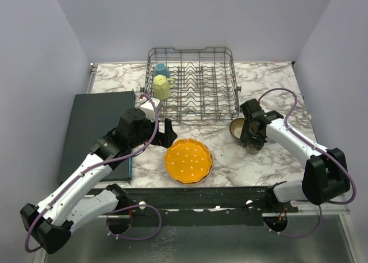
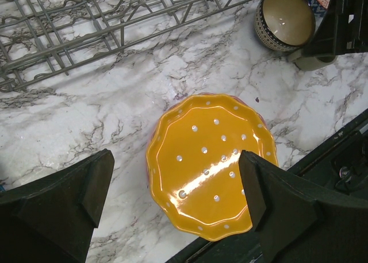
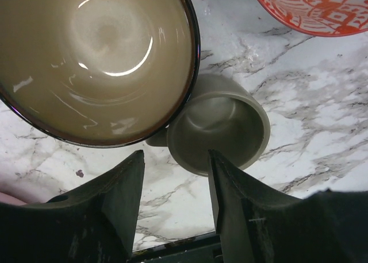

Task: Load the mixed dishes into the dish rack
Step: Pick up the cup at the center of the board.

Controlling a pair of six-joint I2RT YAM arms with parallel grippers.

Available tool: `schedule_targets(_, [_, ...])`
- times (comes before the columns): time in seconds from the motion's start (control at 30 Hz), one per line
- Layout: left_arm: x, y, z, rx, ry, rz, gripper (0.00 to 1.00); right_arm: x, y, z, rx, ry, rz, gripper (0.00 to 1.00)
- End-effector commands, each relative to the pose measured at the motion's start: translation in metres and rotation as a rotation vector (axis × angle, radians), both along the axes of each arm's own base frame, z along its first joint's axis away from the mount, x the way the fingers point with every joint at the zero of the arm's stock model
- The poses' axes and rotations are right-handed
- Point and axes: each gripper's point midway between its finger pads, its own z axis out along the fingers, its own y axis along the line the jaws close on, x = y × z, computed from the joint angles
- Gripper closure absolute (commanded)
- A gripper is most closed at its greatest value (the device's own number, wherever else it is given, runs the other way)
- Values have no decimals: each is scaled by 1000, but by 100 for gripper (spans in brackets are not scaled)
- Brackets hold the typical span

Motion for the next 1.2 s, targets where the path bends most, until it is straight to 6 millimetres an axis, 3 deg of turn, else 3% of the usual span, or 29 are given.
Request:
schedule_targets(0.0, [-3, -3, -3, -8, 12, -17, 1, 1, -5, -10, -19, 6, 4, 47])
schedule_targets(0.2, [-3, -3, -2, -9, 11, -17, 1, 1, -4, -20, -11, 24, 15, 50])
schedule_targets(0.43, [-3, -3, -2, -9, 9, -13, 1, -1, 0, -22, 13, 31, 28, 61])
schedule_targets(0.73, [-2, -3, -2, -8, 7, -12, 1, -6, 3, -23, 35, 34, 33, 82])
schedule_targets(0.9, [-2, -2, -2, -8, 7, -9, 1, -8, 4, -20, 47, 34, 32, 99])
schedule_targets(1.17, [-3, -2, -2, -8, 5, -13, 1, -13, 11, -7, 97, 18, 41, 100])
